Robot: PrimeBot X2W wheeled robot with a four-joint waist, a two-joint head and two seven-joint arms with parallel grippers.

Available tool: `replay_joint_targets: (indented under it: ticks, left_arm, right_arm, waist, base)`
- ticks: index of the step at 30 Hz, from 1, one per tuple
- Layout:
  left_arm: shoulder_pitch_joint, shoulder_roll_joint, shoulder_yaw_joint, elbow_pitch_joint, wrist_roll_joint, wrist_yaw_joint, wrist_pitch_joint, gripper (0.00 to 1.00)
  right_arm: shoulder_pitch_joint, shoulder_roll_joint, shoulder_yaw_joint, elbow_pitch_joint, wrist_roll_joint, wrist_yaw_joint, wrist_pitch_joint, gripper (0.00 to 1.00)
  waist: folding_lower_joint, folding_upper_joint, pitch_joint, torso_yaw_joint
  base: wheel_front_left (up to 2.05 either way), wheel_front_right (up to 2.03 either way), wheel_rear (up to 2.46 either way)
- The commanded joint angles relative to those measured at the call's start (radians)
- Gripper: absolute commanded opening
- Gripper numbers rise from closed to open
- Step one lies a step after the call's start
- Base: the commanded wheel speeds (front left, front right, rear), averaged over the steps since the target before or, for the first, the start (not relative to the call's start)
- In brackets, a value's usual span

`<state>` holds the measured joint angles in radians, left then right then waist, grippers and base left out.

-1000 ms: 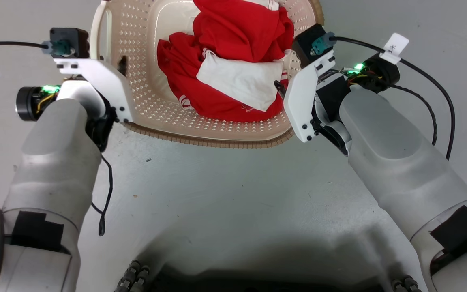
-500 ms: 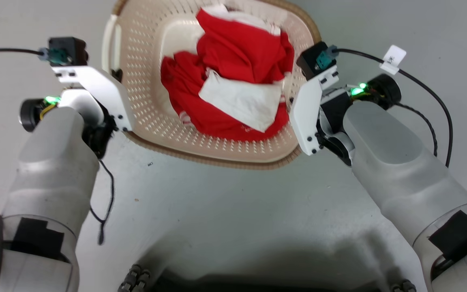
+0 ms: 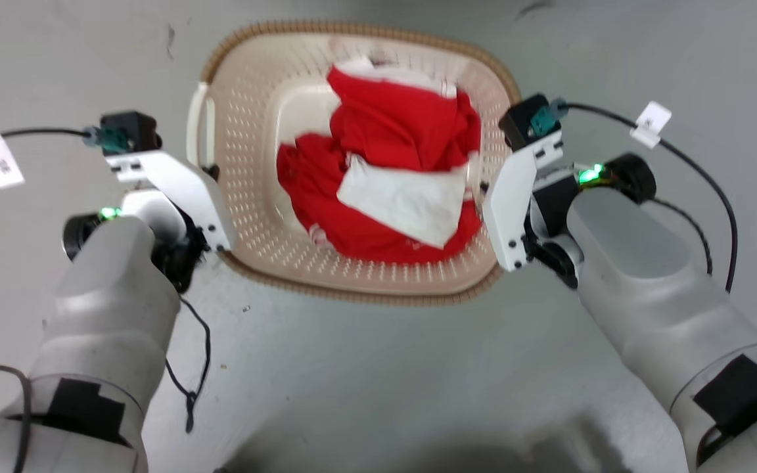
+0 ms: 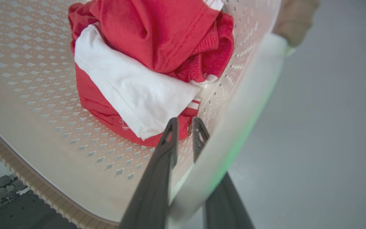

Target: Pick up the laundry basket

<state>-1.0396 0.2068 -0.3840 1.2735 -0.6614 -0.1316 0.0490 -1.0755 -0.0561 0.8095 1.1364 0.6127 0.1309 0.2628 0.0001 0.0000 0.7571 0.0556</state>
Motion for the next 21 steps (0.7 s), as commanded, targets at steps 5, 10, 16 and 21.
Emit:
replay_joint_targets:
  ticks: [5, 10, 16, 21]
  left_arm:
    - [0.051, -0.033, -0.003, 0.006, -0.022, 0.002, 0.049, 0.0]
    - [0.088, -0.048, -0.007, 0.01, -0.031, 0.004, 0.083, 0.0]
    - [0.128, -0.066, -0.014, 0.011, -0.043, 0.005, 0.125, 0.0]
    - [0.148, -0.091, -0.026, 0.011, -0.047, 0.003, 0.195, 0.0]
  right_arm:
    - [0.063, 0.011, 0.029, 0.013, 0.042, 0.0, 0.031, 0.0]
    - [0.101, 0.011, 0.052, 0.03, 0.078, 0.0, 0.06, 0.0]
    - [0.143, 0.012, 0.079, 0.033, 0.122, 0.0, 0.089, 0.0]
    - [0.172, 0.015, 0.096, 0.044, 0.16, 0.0, 0.118, 0.0]
  waist:
    - [-0.0001, 0.0, -0.122, -0.024]
    - [-0.0001, 0.0, -0.208, -0.044]
    - [-0.0001, 0.0, -0.31, -0.067]
    - [-0.0001, 0.0, -0.39, -0.075]
  base:
    - [0.0, 0.0, 0.0]
    - [0.0, 0.0, 0.0]
    - [0.0, 0.0, 0.0]
    - [0.0, 0.0, 0.0]
